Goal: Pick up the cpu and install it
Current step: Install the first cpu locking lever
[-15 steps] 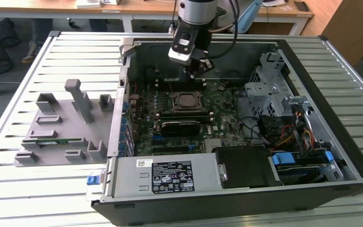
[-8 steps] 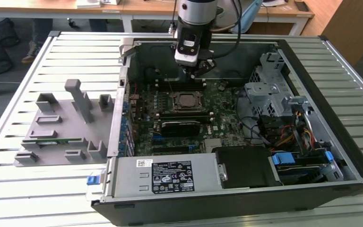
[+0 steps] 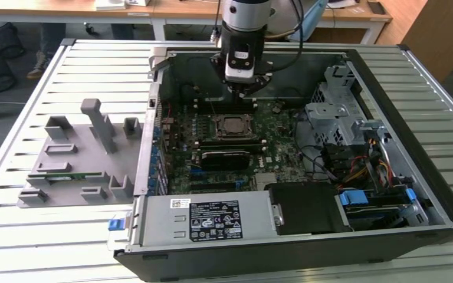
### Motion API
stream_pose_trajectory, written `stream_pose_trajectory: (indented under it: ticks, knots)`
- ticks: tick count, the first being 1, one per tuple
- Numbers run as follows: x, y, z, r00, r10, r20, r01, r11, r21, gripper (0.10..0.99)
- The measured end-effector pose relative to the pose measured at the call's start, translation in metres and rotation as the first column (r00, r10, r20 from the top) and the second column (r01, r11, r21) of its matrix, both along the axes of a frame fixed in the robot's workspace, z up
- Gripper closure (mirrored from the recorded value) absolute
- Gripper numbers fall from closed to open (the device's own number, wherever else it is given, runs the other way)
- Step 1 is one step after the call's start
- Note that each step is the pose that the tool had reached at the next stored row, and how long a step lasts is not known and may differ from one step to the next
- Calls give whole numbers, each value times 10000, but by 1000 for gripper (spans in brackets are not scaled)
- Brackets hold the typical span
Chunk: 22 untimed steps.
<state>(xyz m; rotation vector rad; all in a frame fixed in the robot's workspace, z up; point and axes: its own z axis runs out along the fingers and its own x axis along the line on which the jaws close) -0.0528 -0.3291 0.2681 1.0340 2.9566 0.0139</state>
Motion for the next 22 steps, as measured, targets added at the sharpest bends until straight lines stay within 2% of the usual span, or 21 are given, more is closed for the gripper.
stream_pose_trajectory:
  ticks: [1,5,10,14,17,20,22]
  knots:
    - [0,0,-1,9993,377,0,-377,9993,0,929]
    - [0,0,-3,9938,1109,0,-1109,9938,0,929]
    - [0,0,-5,9798,1998,0,-1998,9798,0,929]
    - [0,0,-8,9627,2706,0,-2706,9627,0,929]
    - [0,0,-10,9465,3228,0,-3228,9465,0,929]
    - [0,0,-11,9276,3737,0,-3737,9276,0,929]
    - [-9,0,-14,9182,3960,1,-3960,9182,1,929]
